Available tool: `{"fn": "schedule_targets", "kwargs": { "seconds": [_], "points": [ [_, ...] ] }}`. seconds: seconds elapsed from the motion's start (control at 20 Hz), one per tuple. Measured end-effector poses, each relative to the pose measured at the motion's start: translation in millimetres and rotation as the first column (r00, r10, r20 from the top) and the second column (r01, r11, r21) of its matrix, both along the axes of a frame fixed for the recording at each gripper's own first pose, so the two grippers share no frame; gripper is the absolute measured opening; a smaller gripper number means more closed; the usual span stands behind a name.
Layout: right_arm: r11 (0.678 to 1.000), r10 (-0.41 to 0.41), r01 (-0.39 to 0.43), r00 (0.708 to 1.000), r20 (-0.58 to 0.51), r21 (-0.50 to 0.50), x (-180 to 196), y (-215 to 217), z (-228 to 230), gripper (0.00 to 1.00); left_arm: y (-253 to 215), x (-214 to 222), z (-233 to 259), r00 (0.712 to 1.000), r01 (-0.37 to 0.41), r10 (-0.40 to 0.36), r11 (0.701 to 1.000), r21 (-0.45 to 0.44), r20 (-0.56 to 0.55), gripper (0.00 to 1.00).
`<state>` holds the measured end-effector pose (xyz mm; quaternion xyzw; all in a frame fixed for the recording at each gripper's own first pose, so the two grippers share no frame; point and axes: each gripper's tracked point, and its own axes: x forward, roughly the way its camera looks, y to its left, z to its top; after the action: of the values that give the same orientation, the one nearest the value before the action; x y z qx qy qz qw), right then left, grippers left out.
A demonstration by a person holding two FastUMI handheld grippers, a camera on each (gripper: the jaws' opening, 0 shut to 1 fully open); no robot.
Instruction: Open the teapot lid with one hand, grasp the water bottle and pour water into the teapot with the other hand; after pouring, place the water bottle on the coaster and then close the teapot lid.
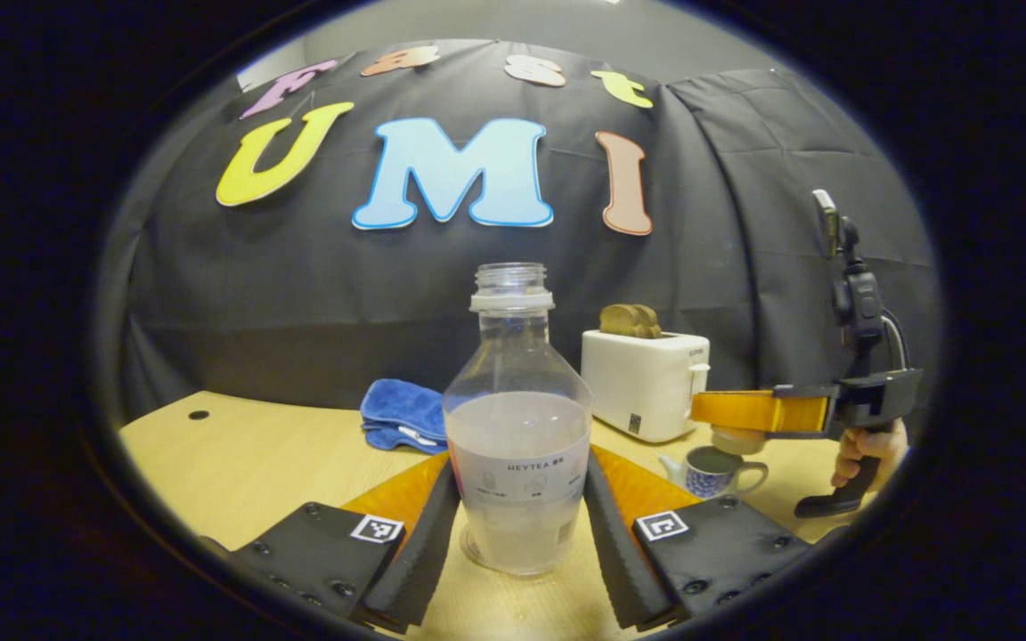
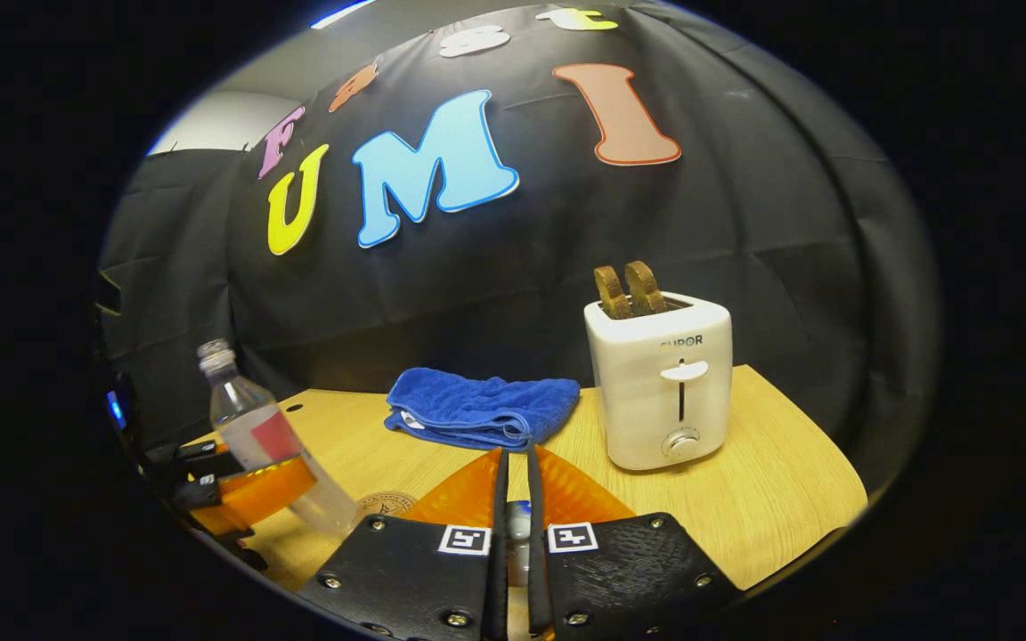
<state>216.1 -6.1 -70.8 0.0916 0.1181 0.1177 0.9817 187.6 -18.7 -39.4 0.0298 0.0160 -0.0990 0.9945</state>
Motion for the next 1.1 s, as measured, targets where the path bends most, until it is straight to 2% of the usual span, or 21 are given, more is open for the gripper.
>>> {"fn": "schedule_targets", "kwargs": {
  "seconds": [0.15,0.4,0.5,0.8,1.1],
  "points": [
    [1.000,0.002,-0.002,1.000,0.012,0.016,-1.2,-1.1,3.9,0.09,-7.4,11.5,-10.7,0.999,0.027,-0.027,1.000,-0.006,-0.029,0.85],
    [1.000,0.000,0.000,1.000,0.017,0.032,-2.7,-4.0,6.9,0.09,-2.7,22.0,-15.3,0.999,0.011,-0.010,1.000,0.013,-0.043,0.86],
    [0.999,-0.003,0.003,1.000,0.011,0.032,-2.1,-5.0,4.2,0.09,-5.1,16.4,-17.5,0.999,0.017,-0.017,1.000,0.000,-0.050,0.87],
    [1.000,0.004,-0.004,1.000,0.013,0.025,-2.0,-1.8,3.4,0.09,-2.4,12.0,-5.4,1.000,0.010,-0.010,1.000,-0.026,-0.021,1.00],
    [0.998,0.005,-0.007,1.000,0.022,0.055,5.8,4.1,5.9,0.09,3.5,-8.1,-7.4,0.998,-0.013,0.014,1.000,0.023,-0.055,1.00]
  ]
}}
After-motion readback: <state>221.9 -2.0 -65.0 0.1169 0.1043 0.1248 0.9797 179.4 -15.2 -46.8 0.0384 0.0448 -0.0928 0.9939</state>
